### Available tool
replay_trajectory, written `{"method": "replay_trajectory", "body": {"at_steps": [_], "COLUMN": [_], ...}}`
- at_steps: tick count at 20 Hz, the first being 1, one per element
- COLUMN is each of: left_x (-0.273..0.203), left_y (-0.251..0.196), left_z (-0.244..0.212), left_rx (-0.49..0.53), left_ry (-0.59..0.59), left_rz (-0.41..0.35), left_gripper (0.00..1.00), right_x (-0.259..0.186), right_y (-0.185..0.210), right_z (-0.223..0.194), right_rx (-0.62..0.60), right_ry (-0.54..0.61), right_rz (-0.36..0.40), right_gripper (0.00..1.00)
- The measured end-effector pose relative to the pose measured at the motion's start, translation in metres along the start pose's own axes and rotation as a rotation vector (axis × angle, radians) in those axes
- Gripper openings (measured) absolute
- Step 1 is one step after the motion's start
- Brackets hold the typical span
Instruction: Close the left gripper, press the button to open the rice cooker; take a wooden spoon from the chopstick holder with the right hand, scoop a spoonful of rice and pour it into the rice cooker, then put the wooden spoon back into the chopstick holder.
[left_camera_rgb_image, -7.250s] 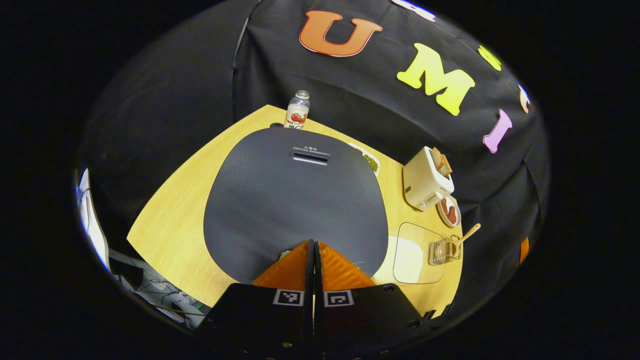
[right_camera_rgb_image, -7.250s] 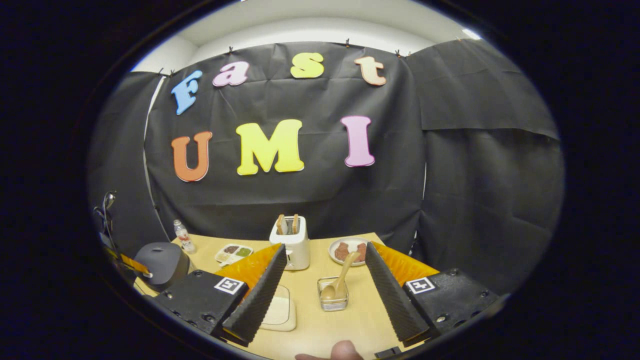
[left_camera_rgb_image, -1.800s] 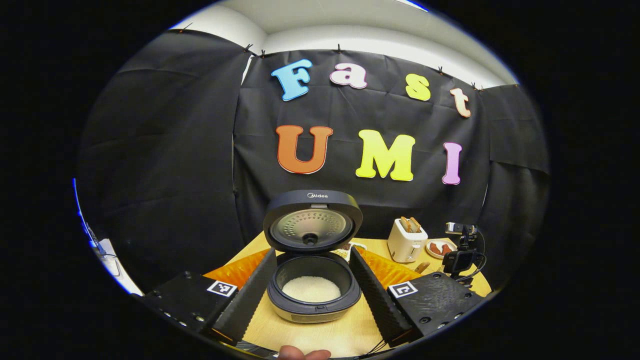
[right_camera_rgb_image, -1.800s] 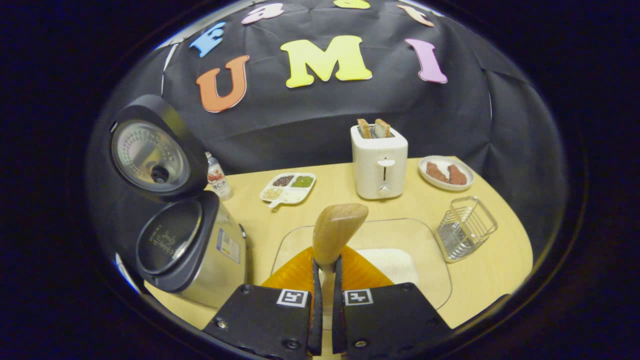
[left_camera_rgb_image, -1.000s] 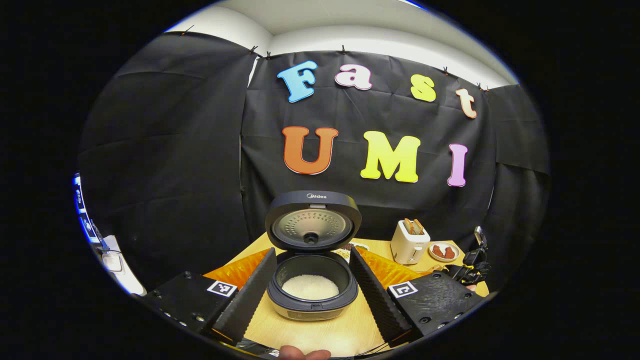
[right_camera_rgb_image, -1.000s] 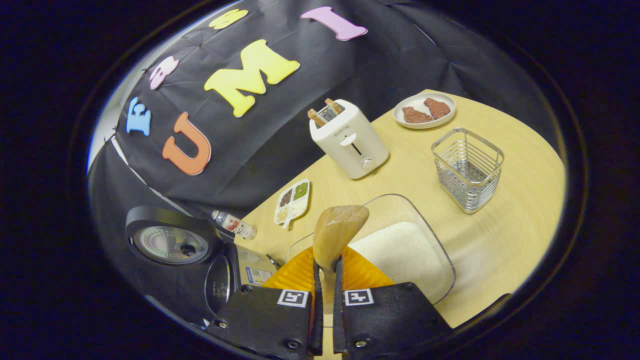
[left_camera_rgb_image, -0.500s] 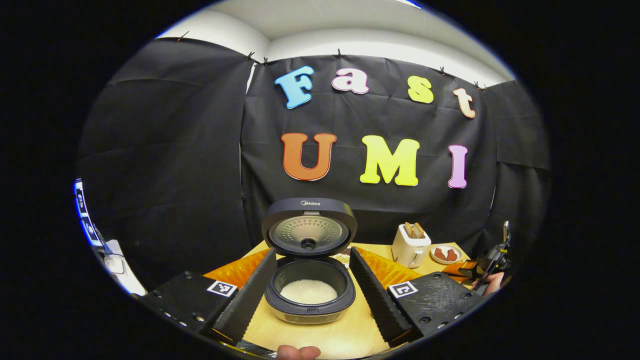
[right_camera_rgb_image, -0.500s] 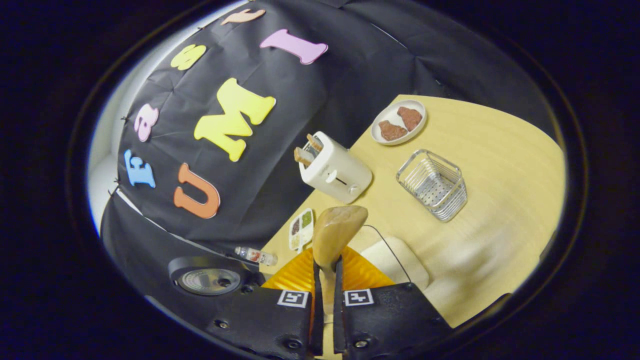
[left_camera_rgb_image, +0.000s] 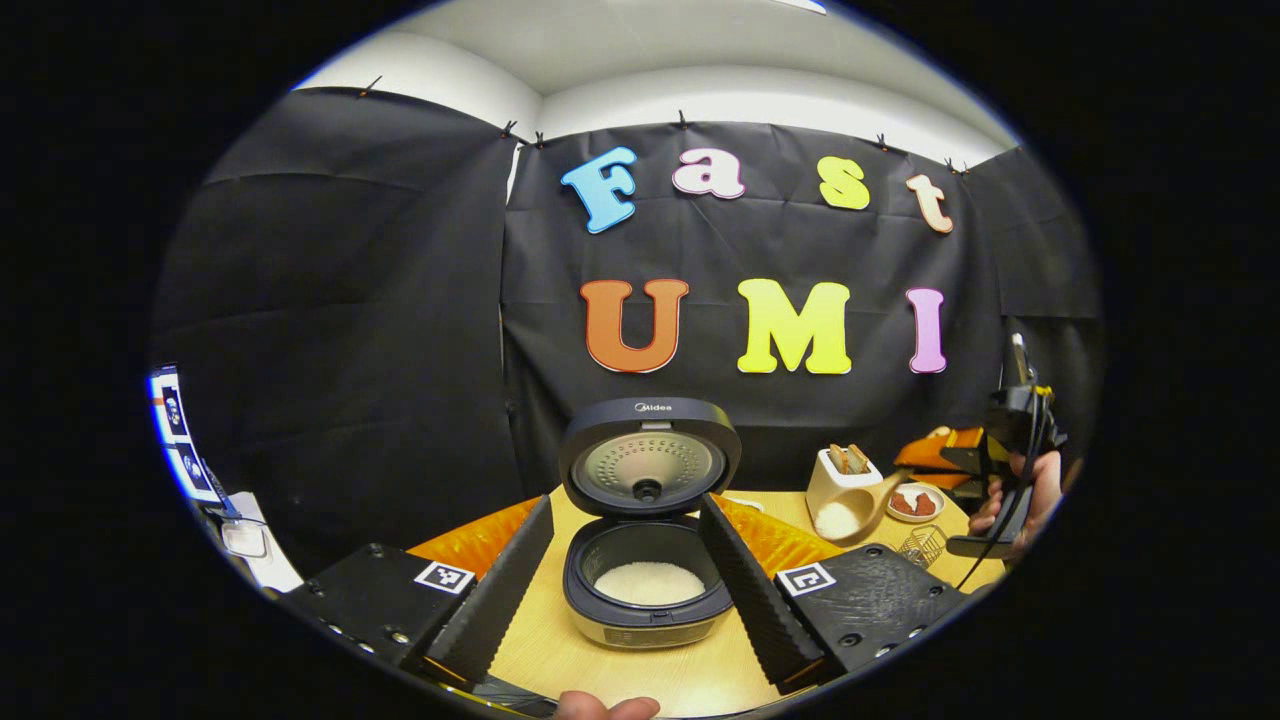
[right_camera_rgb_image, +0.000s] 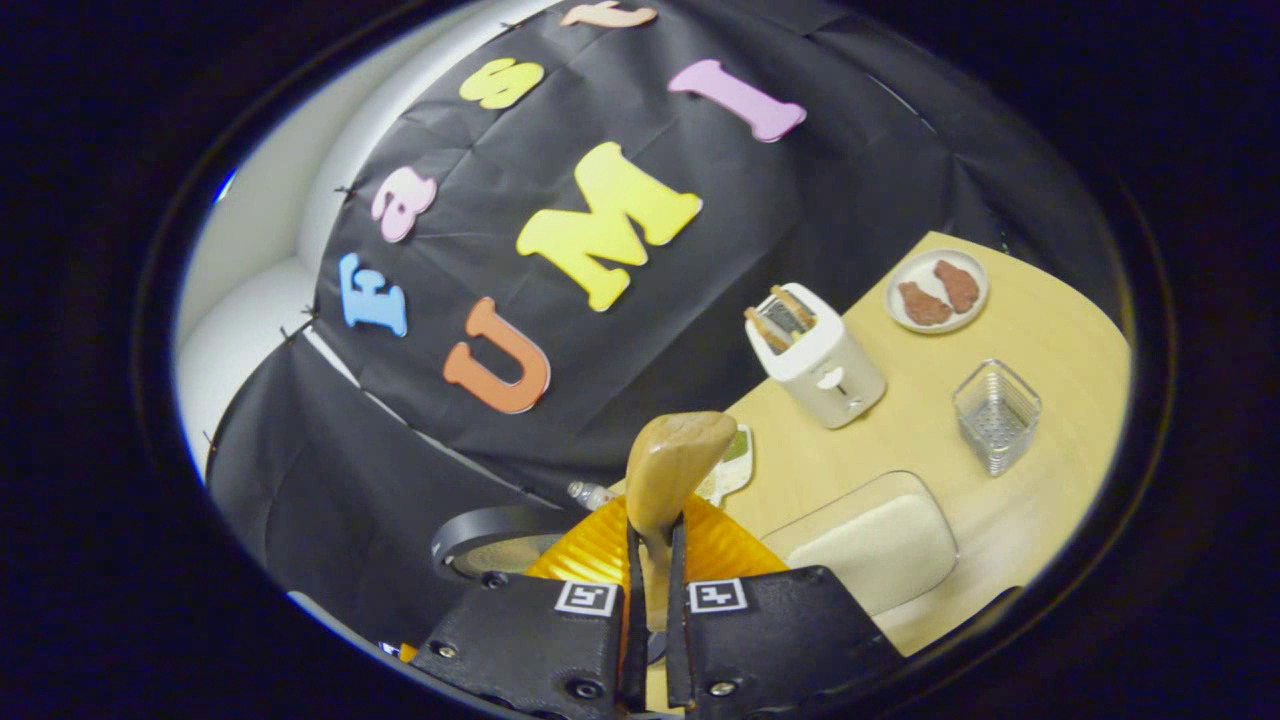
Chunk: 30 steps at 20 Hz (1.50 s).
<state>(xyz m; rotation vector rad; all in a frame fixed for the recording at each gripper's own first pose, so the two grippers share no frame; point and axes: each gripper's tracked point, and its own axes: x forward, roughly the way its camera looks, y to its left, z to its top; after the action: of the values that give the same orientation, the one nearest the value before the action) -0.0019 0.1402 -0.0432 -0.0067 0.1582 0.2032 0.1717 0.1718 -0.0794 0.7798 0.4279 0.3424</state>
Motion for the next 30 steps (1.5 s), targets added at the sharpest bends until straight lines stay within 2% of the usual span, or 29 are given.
{"method": "replay_trajectory", "body": {"at_steps": [3, 9, 12, 16, 19, 24, 30], "left_x": [-0.005, -0.017, -0.015, -0.015, -0.014, -0.016, -0.017], "left_y": [0.007, 0.017, 0.025, 0.030, 0.033, 0.033, 0.036], "left_z": [-0.006, -0.014, -0.016, -0.018, -0.021, -0.010, -0.016], "left_rx": [-0.003, 0.044, 0.048, 0.030, 0.021, -0.014, -0.037], "left_ry": [0.010, 0.014, 0.023, 0.028, 0.034, 0.022, 0.033], "left_rz": [-0.006, 0.033, 0.070, 0.123, 0.159, 0.183, 0.216], "left_gripper": [0.94, 0.94, 0.94, 0.95, 0.95, 0.95, 0.95], "right_x": [0.025, 0.067, 0.076, 0.084, 0.088, 0.082, 0.073], "right_y": [0.044, 0.088, 0.100, 0.100, 0.105, 0.127, 0.162], "right_z": [-0.025, -0.074, -0.092, -0.109, -0.116, -0.127, -0.153], "right_rx": [-0.063, -0.225, -0.339, -0.497, -0.580, -0.818, -1.146], "right_ry": [0.057, 0.116, 0.131, 0.135, 0.134, 0.083, 0.002], "right_rz": [0.053, 0.072, 0.075, 0.031, 0.030, 0.058, 0.161], "right_gripper": [0.13, 0.13, 0.13, 0.13, 0.13, 0.13, 0.13]}}
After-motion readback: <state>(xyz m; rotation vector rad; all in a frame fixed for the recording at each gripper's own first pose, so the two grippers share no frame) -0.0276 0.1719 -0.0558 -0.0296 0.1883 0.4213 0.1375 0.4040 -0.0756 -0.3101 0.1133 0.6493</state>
